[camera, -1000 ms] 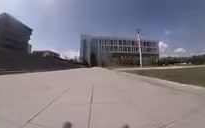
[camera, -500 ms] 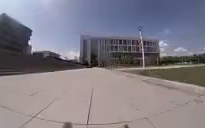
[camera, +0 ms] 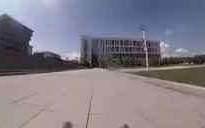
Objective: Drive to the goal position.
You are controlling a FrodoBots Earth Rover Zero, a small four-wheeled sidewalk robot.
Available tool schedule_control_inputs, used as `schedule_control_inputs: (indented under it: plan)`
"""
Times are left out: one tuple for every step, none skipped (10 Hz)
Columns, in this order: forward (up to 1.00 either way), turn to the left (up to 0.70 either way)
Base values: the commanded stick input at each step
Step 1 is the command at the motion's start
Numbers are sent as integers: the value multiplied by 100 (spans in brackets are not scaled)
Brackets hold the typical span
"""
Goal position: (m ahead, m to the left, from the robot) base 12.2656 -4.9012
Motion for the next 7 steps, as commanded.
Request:
schedule_control_inputs:
  plan:
    - [100,0]
    - [100,0]
    - [100,0]
    - [100,0]
    - [100,0]
    - [100,0]
    - [100,0]
